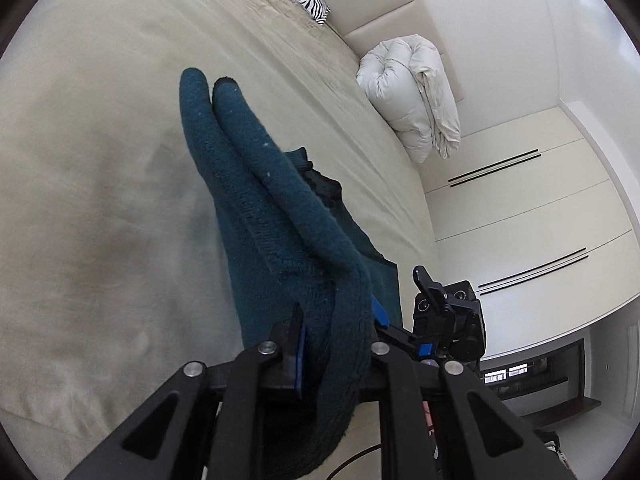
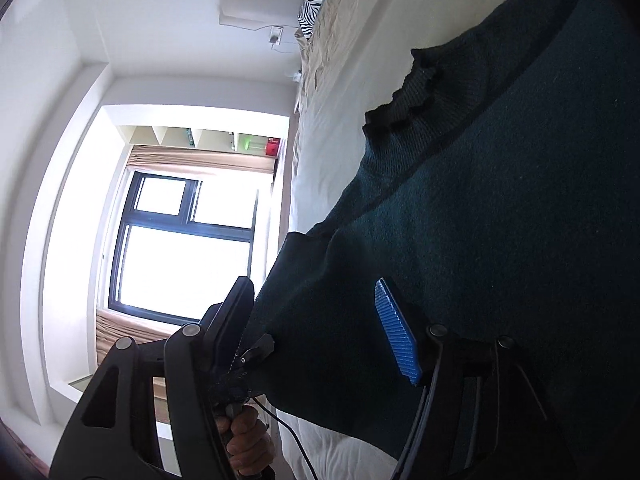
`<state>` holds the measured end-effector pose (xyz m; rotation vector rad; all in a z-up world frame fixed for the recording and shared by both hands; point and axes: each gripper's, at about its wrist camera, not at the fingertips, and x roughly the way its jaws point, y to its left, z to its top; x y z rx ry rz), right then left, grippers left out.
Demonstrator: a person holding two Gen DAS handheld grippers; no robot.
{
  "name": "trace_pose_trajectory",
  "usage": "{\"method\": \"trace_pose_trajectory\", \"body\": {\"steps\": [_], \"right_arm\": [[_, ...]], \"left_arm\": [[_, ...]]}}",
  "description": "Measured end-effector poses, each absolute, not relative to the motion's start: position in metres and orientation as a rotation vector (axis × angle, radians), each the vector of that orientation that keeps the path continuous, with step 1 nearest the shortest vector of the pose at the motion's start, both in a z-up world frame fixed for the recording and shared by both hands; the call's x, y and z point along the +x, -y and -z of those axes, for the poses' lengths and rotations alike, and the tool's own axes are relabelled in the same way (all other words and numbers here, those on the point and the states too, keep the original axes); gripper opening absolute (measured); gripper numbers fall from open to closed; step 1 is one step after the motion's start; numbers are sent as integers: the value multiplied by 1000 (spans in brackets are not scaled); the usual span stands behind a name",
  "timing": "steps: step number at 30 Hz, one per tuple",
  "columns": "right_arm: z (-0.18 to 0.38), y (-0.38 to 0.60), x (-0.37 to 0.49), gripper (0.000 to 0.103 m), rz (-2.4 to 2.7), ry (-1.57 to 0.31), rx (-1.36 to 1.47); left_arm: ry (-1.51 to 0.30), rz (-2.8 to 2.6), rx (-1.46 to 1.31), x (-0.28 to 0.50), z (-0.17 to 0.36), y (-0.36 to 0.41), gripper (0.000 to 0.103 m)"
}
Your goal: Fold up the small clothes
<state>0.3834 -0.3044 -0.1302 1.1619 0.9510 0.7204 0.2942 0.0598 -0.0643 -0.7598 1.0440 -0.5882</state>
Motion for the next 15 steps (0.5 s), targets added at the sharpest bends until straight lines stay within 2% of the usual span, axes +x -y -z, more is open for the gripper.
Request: {"method": "trace_pose_trajectory", "body": {"steps": [4,8,12,14,15], "right_arm": [[126,369,372,64,-691,-876,1247],[132,429,360,70,-626,-833,1310],[146,470,356,69,-574,-839,1390],[152,479,354,69,-591,-837,1415],[151,481,354,69,-597,-844,1402]], "left_arm": [[-1034,664,-644,300,41,20,15],[-1079,752,-563,302,56,109,17],[-1206,812,-603,301,100,155,44],[-1175,844,-629,293,100,149,55],[-1154,850,-625,290,97,142,57]]}}
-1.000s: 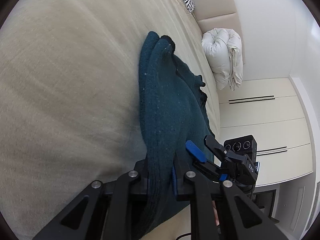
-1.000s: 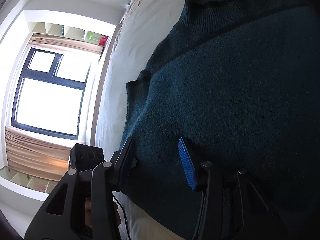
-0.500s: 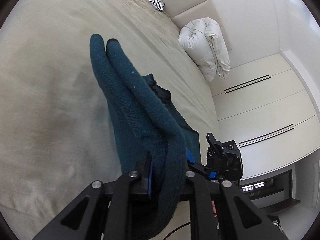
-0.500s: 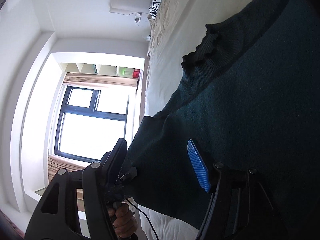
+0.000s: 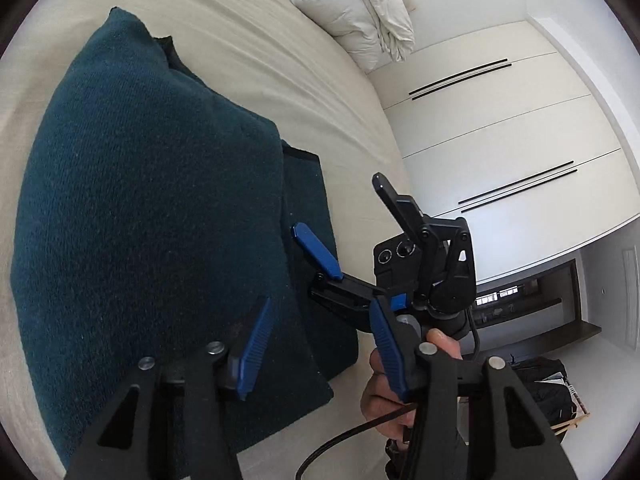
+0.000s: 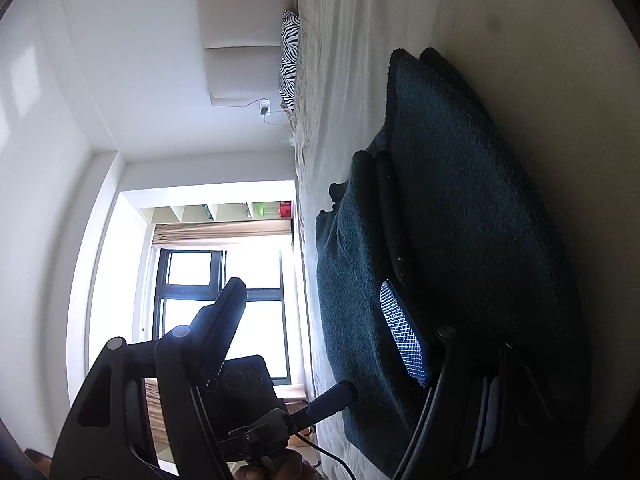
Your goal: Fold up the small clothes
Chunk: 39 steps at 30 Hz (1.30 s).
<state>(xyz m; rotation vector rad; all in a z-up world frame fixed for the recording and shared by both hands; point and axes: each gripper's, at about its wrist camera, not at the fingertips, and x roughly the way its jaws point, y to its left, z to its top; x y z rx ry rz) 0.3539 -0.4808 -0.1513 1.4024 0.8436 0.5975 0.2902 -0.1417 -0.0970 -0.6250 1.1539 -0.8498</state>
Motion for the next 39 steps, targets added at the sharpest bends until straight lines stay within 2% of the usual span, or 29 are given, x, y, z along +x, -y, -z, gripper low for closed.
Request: {"method": "trace_pose_trajectory", "body": {"steps": [6,13,16,18,22,23,26,30,39], "right_arm": [[130,482,360,69,-493,-906,1227],[117,467,365,67,-416,-1067,1030],[109,442,373,63,-424,-1128,951],[106,434,377,53,-429,-1149,923],[104,428,380,43,-399,-1187,864],[107,425,383,34,-382,-1206,853],[108,425,384,17,-350,-1219,812],[92,423,384,13,-318,-1184,720],[50,443,363,12,-307,-1114,658]], "left_arm": [[-1032,765,-610,283,78,80,57],[-1050,747,-592,282,98,63,57],[-1053,748,-557,280,102,72,57],[-1061,753,-561,279,106,72,57],[-1063,760,-571,275,111,65,57],[-1064,760,-573,272,111,64,57],[-1068,756,-563,271,112,65,57],[-1065,750,-538,270,106,72,61],[-1052,797,-473,267,92,105,62]]}}
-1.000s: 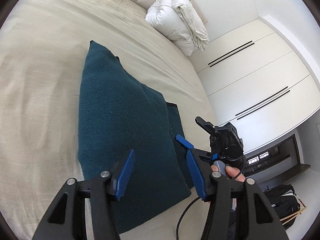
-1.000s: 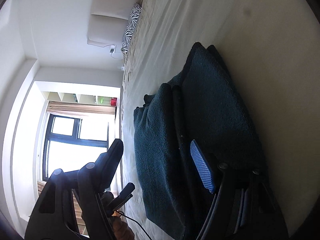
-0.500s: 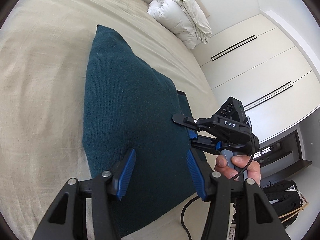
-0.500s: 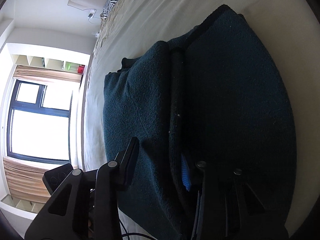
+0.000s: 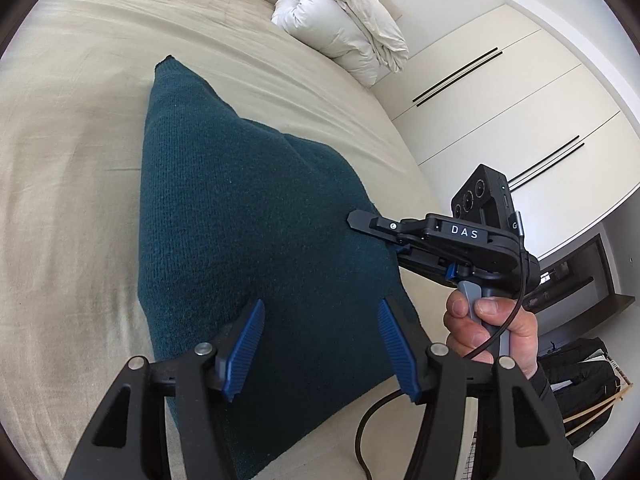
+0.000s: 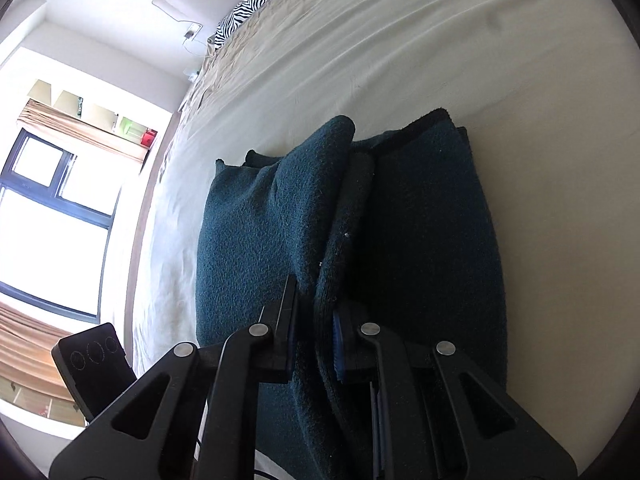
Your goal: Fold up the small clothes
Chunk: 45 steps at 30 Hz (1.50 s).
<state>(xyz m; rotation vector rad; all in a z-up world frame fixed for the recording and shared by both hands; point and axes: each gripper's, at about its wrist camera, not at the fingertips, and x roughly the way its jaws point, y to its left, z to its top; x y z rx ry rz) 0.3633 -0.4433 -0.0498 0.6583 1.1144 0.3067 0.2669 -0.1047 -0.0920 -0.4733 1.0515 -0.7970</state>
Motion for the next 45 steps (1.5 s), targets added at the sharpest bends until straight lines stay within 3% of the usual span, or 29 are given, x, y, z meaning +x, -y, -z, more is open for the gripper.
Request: {"method": "trace_pose_trajectory", "body": {"steps": [14,18,22,27,30,33,39,41,45], "right_arm": [[68,478,357,13,-224,-1134,753],[67,489,340,18,-205,-1102,817],[32,492,309,19,-109,-1016,717],[-3,476,282,19,-336,-939,730],[24,453,284,19,-321,-1049,663],[62,471,278,17,-331,-1085,794],[64,475,268,15,-380,-1076,787],[74,475,279,15,-386,-1085,789],[58,476,278,19,-392,-1093,761]], "left_arm": [[-1106,798,-368,260,115,147,62],[-1104,807,-377,259,111,141,62],[-1046,804,-380,259,95,133,62],[-1018,792,-397,277,89,127,62],[-988,785,-395,296,82,129,62],[-986,765,-369,324,82,137,62],[-1040,732,-342,378,105,154,55],[-1043,719,-329,382,115,157,49],[-996,706,-192,370,119,167,48]]}}
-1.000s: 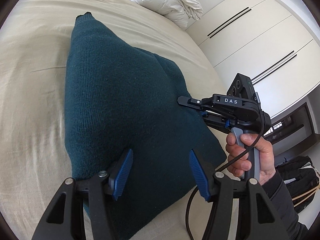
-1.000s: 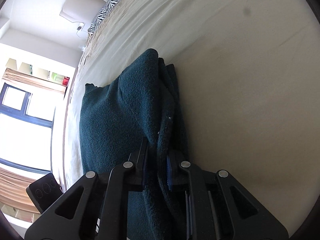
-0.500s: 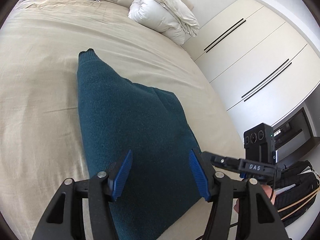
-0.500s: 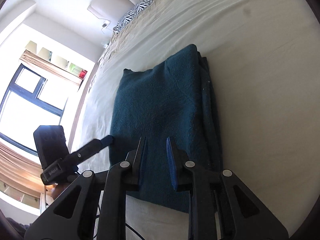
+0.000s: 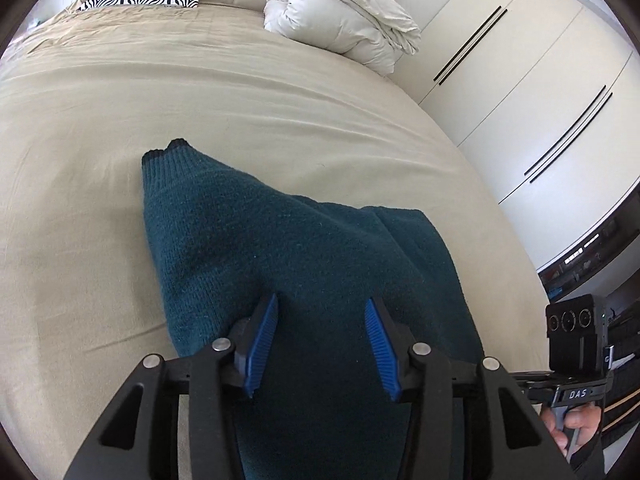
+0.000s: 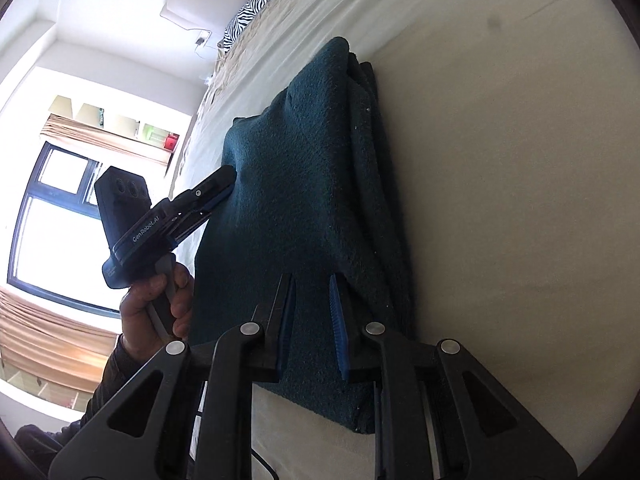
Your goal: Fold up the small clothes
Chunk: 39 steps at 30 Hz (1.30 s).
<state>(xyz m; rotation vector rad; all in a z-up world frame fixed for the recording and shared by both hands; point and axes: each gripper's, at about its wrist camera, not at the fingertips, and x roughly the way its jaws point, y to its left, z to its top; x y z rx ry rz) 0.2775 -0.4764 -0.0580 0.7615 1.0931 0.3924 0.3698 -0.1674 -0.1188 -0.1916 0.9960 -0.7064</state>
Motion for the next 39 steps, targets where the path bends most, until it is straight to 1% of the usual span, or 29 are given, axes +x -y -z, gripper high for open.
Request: {"method": "trace_pose_trajectory", "body": {"steps": [4,6,9,11,12,14,16,18,22,25,28,30,32,34,35,36,37,38,39], "right_arm": [[19,486,297,19,-428,-987,796],[9,480,317,19,-445,-985,799],[15,475,348,19,-456,-1020,824],[25,476,359,19,-441,-1047,831],[34,474,364,19,-421,-1074,822],[58,472,366,19,-386,-1117,796],[72,472,363,17,-404,-1082,844],[73,475,356,17,-400,-1071,872],[48,470,326,19,-423,-1032,816],[39,463,299,19,-474,-1017,783],[73,464,286,18,-442,-1079,790],[80,469,280,17,-451,-1043,840],[69,472,274,19,-428,-1048,846],[51,474,265,19,-419,-1017,790],[42,479,259,21,-419,-996,775],[36,484,257,26,-411,-985,766],[32,490,255,36,-387,-982,755],[30,497,253,55,-355,-983,742],[29,507,252,60,-318,-988,735]], "left_arm": [[-998,708,-176,370,118,168,48],[-992,695,-197,367,107,163,49],[-930,699,-223,358,92,159,49],[-912,689,-175,356,92,162,49],[-936,680,-150,358,99,164,49],[-986,682,-143,364,119,167,45],[-945,684,-103,359,121,169,44],[-935,677,-83,355,113,170,44],[-883,698,-136,335,89,155,45],[-904,714,-108,319,98,156,45],[-916,711,-48,314,119,168,45],[-919,702,-34,314,117,171,46],[-930,707,-56,315,109,166,47],[-901,709,-95,308,95,154,49],[-877,701,-113,303,88,146,57],[-857,683,-135,298,83,137,64],[-847,663,-166,296,81,128,75],[-853,654,-200,294,81,120,78],[-880,654,-230,296,85,114,78]]}}
